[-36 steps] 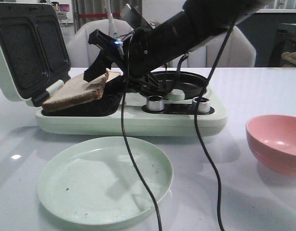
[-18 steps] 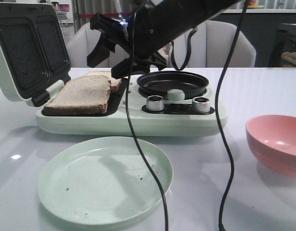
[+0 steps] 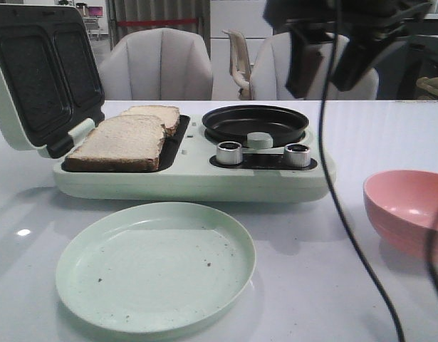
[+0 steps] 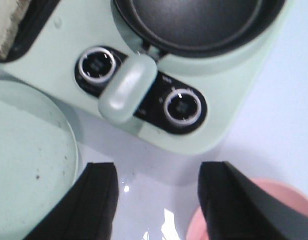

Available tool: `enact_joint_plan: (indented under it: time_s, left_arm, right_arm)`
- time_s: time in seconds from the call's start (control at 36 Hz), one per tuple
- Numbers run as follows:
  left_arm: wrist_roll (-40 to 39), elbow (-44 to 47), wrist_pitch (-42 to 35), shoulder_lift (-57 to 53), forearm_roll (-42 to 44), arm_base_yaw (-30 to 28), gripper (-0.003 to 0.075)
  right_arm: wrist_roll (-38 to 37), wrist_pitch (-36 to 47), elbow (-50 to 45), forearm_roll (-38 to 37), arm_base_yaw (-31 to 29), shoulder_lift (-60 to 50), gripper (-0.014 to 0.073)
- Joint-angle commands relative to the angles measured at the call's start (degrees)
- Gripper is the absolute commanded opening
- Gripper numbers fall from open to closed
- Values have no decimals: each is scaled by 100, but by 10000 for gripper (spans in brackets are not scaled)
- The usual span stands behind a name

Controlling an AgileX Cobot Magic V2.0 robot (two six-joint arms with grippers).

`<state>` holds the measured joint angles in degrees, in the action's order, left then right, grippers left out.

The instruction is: Make breakfast with bread and shrimp

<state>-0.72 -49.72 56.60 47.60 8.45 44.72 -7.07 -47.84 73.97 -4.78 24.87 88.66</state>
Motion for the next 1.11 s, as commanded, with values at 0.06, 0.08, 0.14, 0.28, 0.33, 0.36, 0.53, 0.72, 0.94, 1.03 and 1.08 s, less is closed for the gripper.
enact_joint_plan:
  time_s: [0.06, 0.08, 0.14, 0.28, 0.33, 0.36, 0.53, 0.72, 0.94, 1.03, 1.08]
  left_arm:
    - [-3, -148, -255, -18, 65, 18, 275]
    - [-3, -148, -255, -18, 65, 18, 275]
    - [-3, -148, -267, -18, 65, 18, 275]
    - [-3, -148, -316, -18, 65, 18, 275]
    - [-3, -148, -316, -18, 65, 18, 275]
    - [-3, -148, -316, -18, 65, 18, 275]
    - [-3, -148, -330, -18, 65, 18, 275]
    - [-469, -148, -650, 38, 133, 6, 275]
    - [-1419, -400, 16, 823, 1814, -21, 275]
    - [-1767, -587, 360, 1303, 2321, -399, 275]
    - [-1775, -679, 384, 1562, 2322, -855, 275]
  right_arm:
    - [-157, 282, -1039, -201, -12, -1226, 475]
    - [-158, 290, -1259, -201, -12, -1402, 475]
    - [-158, 317, -1601, -196, -12, -1669, 475]
    - [-158, 453, -2263, -170, -12, -2228, 475]
    - [-158, 538, -2527, -157, -12, -2487, 475]
    - [-158, 579, -2649, -157, -12, -2623, 475]
    - [-158, 753, -3055, -157, -12, -3236, 475]
    - [-158, 759, -3055, -152, -12, -3411, 475]
    - [-158, 759, -3055, -152, -12, -3411, 475]
    - [-158, 759, -3055, -152, -12, -3411, 475]
    - [-158, 759, -3055, -152, -12, -3411, 475]
